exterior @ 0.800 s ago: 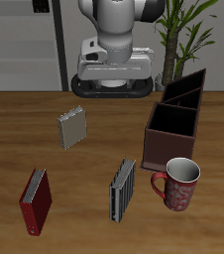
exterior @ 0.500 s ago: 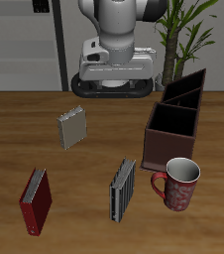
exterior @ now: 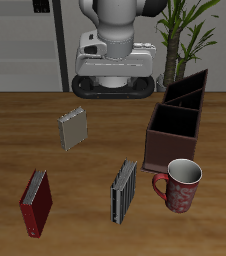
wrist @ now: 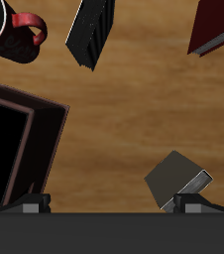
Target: Place the striped book into the left desk caddy's left compartment
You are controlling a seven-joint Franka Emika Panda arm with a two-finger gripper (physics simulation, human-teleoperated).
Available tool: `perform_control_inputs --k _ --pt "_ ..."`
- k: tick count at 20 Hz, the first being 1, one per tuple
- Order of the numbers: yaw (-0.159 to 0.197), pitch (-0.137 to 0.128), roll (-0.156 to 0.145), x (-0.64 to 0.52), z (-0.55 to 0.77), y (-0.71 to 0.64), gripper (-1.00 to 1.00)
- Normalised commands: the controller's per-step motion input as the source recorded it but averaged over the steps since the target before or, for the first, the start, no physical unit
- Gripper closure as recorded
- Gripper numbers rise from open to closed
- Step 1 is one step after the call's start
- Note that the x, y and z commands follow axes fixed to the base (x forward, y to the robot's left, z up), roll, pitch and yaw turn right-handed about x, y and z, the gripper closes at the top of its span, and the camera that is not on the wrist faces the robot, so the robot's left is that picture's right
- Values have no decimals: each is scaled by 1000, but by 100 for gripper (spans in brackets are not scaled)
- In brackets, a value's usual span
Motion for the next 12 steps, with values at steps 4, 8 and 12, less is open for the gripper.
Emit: perform_control_inputs --k 4,8,12 --pt "11 -27 -34 319 144 13 -100" --pt "6 -33 -13 539 133 34 -100" --pt "-31 -23 -3 377 100 -26 -100"
